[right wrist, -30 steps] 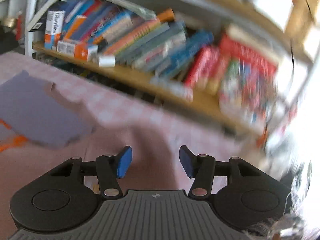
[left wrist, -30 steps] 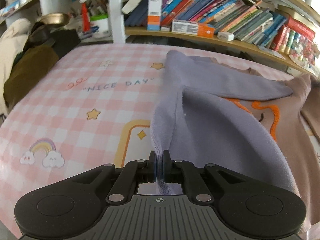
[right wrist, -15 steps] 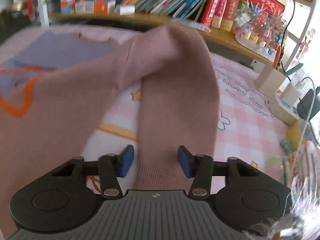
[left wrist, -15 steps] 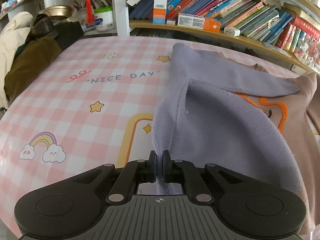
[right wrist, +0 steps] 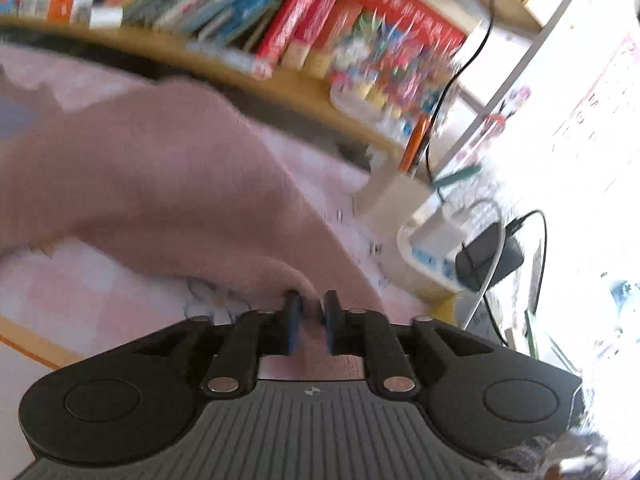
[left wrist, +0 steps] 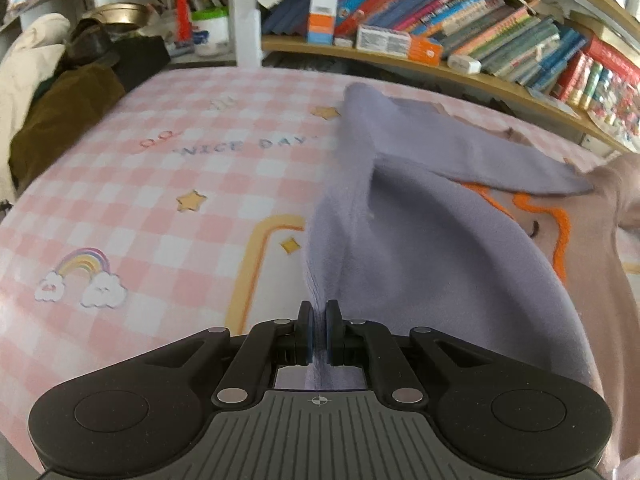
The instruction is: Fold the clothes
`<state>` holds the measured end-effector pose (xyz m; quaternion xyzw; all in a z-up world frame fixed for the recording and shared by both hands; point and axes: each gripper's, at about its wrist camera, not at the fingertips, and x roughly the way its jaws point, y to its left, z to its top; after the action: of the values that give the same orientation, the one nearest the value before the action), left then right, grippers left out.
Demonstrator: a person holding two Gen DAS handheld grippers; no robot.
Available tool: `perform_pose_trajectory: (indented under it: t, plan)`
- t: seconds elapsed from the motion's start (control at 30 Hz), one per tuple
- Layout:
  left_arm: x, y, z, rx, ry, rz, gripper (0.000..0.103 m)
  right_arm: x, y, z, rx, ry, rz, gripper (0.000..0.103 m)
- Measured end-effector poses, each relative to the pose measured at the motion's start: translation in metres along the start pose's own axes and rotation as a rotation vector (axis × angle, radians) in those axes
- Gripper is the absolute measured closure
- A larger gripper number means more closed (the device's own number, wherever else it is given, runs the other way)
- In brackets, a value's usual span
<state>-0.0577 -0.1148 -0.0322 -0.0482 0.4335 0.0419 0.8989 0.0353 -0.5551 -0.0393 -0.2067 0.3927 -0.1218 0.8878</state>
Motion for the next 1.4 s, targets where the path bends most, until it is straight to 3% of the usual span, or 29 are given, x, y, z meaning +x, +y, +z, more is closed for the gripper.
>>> perform_pose_trajectory:
  t: [0.03,0.1,0.23,0.37,0.47,0.63,0.73,0.87,1.0,1.2,1.4]
  plan:
    - [0.000,-0.002,-0.001,0.005,-0.001,0.000,0.097,-0.001,0.000,-0.002,0.003,0.000,0.007,0.063]
    - [-0.001,-0.002,-0.001,0.006,0.000,0.000,0.097,-0.009,0.002,-0.005,0.021,-0.014,0.050,0.056]
    - [-0.005,0.002,0.003,0.008,-0.002,0.010,0.093,-0.035,0.011,-0.003,0.065,-0.062,0.193,0.055]
    - [-0.016,-0.002,0.012,0.060,-0.043,0.000,0.092,-0.057,0.018,0.006,0.178,-0.117,0.429,0.055]
    - [-0.019,-0.007,0.016,0.089,-0.057,0.006,0.092,-0.071,0.035,0.016,0.221,-0.155,0.557,0.055]
    - [-0.020,-0.011,0.012,0.104,-0.051,0.006,0.092,-0.061,0.057,0.045,0.337,-0.156,0.702,0.056]
    - [-0.022,-0.008,0.006,0.097,-0.046,0.002,0.091,-0.050,0.069,0.066,0.380,-0.123,0.708,0.056]
    - [-0.029,-0.003,0.001,0.101,-0.058,-0.013,0.091,-0.006,0.077,0.080,0.495,0.011,0.706,0.060]
    - [-0.032,0.004,-0.001,0.116,-0.059,-0.027,0.091,0.019,0.089,0.086,0.522,0.091,0.669,0.062]
    - [-0.029,0.022,-0.001,0.137,-0.047,-0.050,0.091,-0.010,0.107,0.113,0.372,-0.069,0.606,0.065]
    - [-0.031,0.035,0.000,0.155,-0.052,-0.090,0.091,0.030,0.123,0.110,0.437,0.124,0.581,0.071]
